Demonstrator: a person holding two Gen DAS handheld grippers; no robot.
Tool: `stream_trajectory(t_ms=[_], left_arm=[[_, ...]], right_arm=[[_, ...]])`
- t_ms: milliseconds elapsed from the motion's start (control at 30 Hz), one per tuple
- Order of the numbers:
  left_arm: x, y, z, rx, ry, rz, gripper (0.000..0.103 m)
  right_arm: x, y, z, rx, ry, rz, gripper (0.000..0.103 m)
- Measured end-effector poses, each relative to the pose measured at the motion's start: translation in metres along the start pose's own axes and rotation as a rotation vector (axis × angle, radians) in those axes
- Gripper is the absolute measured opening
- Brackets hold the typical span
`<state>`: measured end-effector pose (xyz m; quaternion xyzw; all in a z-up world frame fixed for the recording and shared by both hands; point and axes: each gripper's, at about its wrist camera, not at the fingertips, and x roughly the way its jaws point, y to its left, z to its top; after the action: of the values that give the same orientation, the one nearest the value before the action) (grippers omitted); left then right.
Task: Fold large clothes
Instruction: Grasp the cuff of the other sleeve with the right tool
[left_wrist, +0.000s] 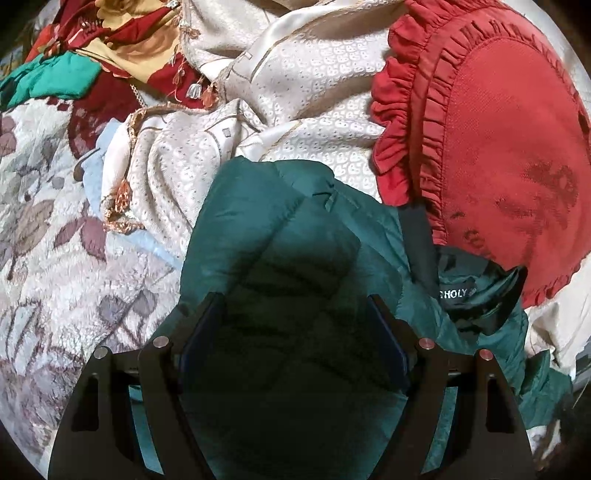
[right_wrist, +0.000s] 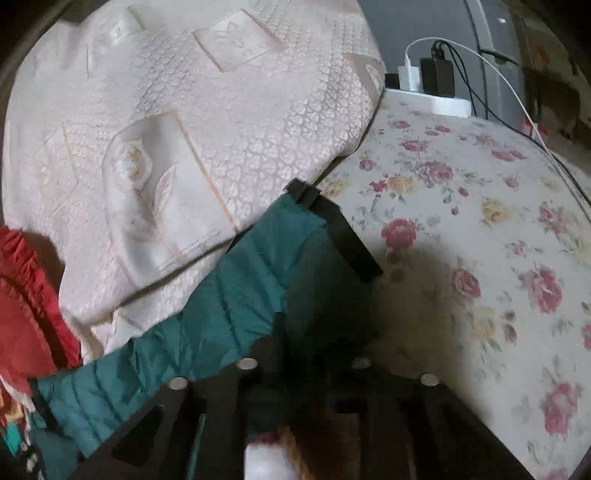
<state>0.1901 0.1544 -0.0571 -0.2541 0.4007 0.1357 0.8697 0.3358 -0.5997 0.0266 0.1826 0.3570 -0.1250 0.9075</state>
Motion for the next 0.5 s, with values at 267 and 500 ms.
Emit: stream_trajectory(t_ms=[267,500], left_arm=[[-0.033,-0.003,-0.019,0.117,-0.022,-0.004,0.079],[-0.086,0.035,-0.027,0.110,-0.019,-0.015,0.079]], right_arm=[[-0.140,0.033,-0.025,-0.154,-0.212,-0.175,0.012],[-0.218,0.097,-0.072,-0.219,-0.280,0.002,0.012]])
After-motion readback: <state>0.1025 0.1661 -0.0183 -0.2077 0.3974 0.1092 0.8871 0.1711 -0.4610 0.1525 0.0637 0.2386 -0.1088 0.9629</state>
